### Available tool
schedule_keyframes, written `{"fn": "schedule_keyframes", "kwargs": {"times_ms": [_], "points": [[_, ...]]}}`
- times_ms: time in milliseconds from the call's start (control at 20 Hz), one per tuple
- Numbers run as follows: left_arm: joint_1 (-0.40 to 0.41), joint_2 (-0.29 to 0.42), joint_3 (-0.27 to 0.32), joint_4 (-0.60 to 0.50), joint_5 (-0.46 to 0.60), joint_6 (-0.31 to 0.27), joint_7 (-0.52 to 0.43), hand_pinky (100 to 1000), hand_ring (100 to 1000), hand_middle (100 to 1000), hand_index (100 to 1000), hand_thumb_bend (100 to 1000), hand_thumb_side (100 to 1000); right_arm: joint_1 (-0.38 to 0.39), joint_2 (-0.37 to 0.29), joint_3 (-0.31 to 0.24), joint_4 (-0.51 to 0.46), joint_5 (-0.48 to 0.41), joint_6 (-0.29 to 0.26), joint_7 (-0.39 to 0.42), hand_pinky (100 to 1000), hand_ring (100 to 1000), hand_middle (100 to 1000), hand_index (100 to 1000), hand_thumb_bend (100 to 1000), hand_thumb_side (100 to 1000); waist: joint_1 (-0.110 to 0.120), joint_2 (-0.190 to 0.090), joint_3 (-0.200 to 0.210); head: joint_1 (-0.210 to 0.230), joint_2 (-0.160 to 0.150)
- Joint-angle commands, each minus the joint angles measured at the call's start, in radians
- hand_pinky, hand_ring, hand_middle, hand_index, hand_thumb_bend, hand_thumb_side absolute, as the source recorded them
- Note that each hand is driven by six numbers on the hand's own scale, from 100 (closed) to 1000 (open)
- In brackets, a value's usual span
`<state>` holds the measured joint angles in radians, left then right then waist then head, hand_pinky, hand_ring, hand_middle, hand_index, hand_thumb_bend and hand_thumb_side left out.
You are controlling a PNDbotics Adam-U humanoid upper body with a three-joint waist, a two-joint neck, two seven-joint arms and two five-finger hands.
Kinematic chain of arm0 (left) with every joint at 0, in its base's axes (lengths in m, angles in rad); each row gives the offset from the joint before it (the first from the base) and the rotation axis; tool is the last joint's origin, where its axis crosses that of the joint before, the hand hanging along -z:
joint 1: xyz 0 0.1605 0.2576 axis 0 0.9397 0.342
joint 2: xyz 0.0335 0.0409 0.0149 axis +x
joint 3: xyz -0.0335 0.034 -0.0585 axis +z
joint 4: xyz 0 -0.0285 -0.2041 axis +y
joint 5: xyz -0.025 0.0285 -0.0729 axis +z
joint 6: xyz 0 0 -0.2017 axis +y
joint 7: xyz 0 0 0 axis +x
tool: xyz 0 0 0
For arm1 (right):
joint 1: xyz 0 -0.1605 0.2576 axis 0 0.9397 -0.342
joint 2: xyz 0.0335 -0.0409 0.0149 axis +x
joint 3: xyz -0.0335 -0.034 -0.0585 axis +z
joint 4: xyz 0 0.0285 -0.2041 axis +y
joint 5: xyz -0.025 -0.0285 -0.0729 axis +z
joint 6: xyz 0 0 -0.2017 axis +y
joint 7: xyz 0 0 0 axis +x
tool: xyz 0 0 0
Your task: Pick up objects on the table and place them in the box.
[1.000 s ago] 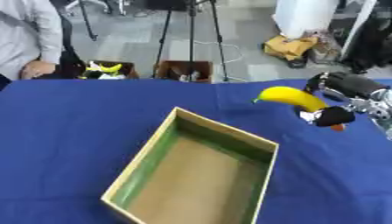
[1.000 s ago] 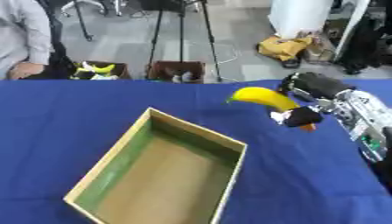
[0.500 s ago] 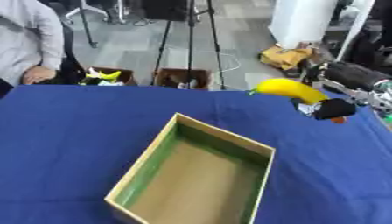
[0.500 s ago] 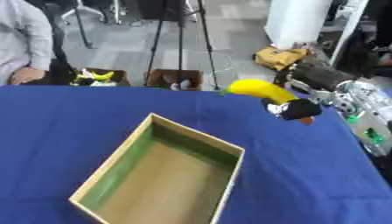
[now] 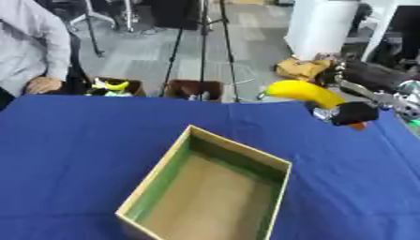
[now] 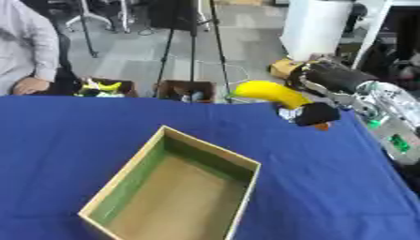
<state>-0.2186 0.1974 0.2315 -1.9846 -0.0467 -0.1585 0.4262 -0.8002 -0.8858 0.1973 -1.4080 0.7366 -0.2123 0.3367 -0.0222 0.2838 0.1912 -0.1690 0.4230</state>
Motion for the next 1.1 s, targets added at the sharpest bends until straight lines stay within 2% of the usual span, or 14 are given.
{"fn": "schedule_keyframes", "kwargs": {"times_ms": [50, 350, 450, 1100], "points": [[-0.006, 0.032, 0.005, -0.015, 0.006, 0.005, 0.001, 232, 430, 433, 622, 100, 985, -0.012, -0.046, -0.002, -0.047, -0.031, 0.001, 0.016, 711, 755, 574, 655, 100, 806, -0.002, -0.027, -0.002, 0.002, 0.005], [-0.008, 0.037, 0.006, -0.015, 0.011, 0.006, 0.003, 233, 430, 433, 621, 100, 984, -0.012, -0.048, 0.014, -0.103, -0.074, 0.004, 0.049, 711, 753, 573, 654, 100, 823, -0.007, -0.038, -0.003, 0.002, 0.006], [-0.009, 0.039, 0.006, -0.015, 0.012, 0.006, 0.004, 233, 430, 433, 621, 100, 984, -0.014, -0.046, 0.019, -0.119, -0.090, 0.005, 0.062, 711, 752, 572, 652, 100, 796, -0.008, -0.040, -0.003, 0.002, 0.006], [-0.015, 0.041, 0.007, -0.015, 0.014, 0.009, 0.006, 234, 430, 433, 621, 100, 981, -0.041, 0.000, 0.060, -0.187, -0.161, 0.013, 0.150, 711, 745, 565, 644, 100, 768, -0.018, -0.045, 0.008, -0.005, 0.003]]}}
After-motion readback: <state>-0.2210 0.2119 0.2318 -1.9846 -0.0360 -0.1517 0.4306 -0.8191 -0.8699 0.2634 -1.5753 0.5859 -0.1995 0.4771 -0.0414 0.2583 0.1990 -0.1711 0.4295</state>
